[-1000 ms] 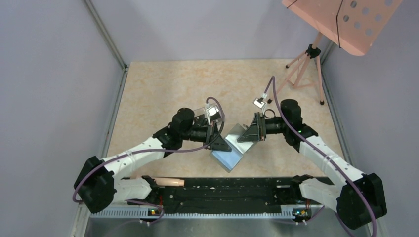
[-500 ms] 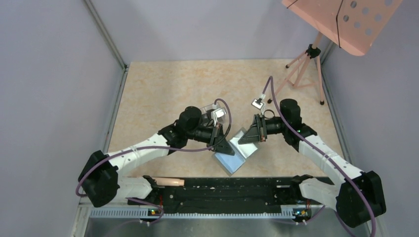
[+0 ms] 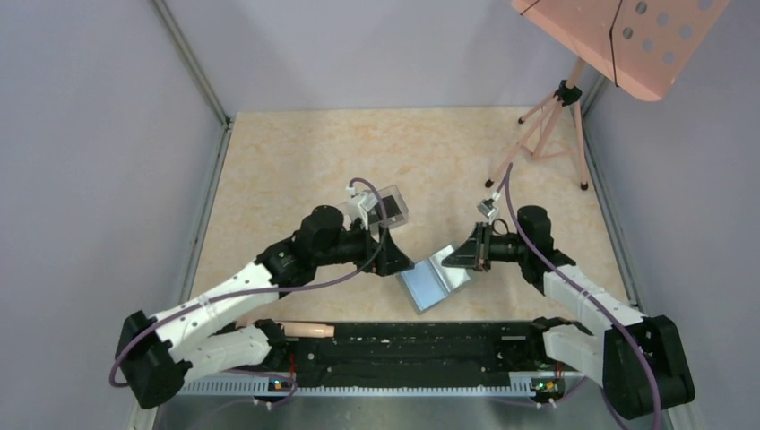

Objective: Put the credit cards into the card holder
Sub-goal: Turn over the card slot in the card holder, then place the card holder at the corner of the board.

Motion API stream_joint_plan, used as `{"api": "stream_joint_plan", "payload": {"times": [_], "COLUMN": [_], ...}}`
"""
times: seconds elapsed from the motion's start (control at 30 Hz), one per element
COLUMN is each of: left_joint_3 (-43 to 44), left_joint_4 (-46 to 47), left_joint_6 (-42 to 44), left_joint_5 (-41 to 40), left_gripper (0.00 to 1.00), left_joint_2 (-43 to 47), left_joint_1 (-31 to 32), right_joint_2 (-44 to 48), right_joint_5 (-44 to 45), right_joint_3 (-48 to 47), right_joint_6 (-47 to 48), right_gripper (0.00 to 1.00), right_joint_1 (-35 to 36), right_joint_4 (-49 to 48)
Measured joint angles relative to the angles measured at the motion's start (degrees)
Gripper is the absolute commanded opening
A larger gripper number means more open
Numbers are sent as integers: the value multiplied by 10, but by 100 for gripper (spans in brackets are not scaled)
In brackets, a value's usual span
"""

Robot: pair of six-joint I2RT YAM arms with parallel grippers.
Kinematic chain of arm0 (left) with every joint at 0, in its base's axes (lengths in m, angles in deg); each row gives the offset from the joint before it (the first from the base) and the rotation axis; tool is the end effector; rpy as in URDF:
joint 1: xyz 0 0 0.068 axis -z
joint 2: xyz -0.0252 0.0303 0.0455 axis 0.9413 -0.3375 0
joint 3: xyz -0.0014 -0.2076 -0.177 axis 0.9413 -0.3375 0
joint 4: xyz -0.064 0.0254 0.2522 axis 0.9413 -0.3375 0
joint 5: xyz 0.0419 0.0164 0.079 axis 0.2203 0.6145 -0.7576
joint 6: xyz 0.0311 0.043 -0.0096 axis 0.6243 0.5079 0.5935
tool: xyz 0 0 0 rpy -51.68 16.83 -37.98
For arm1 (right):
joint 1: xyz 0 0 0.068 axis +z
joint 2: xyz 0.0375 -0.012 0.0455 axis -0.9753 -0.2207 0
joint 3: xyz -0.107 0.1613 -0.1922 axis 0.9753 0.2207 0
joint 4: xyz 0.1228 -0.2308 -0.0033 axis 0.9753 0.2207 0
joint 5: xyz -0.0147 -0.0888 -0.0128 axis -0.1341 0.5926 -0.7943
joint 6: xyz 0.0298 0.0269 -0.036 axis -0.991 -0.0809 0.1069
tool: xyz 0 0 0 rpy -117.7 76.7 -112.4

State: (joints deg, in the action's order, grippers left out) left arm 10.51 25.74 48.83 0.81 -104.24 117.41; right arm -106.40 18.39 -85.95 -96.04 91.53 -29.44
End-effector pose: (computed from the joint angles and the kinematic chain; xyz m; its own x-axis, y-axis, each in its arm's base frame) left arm 0.1539 -0.1880 0.2796 -0.8293 0.0433 -0.5572 0.5085 0.4721 -0.7201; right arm 0.1879 0.0801 0.2068 -0.9494 0.1201 -0.2900 -0.2497 0.2710 0.9296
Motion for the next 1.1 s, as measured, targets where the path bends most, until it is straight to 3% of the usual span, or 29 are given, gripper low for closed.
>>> {"api": "stream_joint_plan", "payload": {"times": [0.17,0.3,0.43,0.53,0.67,0.77,0.87,1.1], "left_joint_3": [-47,-55,-63,-69,-70,-70,-69,-29], "left_joint_4": [41,51,56,64,80,93,95,33], "left_joint_6": [-15,-23,-35,-40,-42,-42,-42,-52], "left_joint_5": [-88,-109,-108,-106,-101,-100,-101,-127], "left_gripper": [88,87,87,87,87,87,87,87], "left_joint_2": [98,96,82,74,69,63,52,-2], "left_joint_1": [-2,-3,-3,-3,-3,-3,-3,-3], "right_joint_2": [4,-19,-30,-17,18,38,49,63], "right_joint_5": [70,122,173,212,257,271,297,404], "right_joint_3": [106,177,202,202,201,188,151,68], "right_joint_6": [-76,-125,-130,-125,-110,-109,-92,-13], "right_gripper": [0,0,0,17,60,87,94,96], "right_joint_1": [-6,-6,-6,-6,-6,-7,-6,-7], "right_joint_4": [-96,-165,-164,-127,-61,-16,30,196]}}
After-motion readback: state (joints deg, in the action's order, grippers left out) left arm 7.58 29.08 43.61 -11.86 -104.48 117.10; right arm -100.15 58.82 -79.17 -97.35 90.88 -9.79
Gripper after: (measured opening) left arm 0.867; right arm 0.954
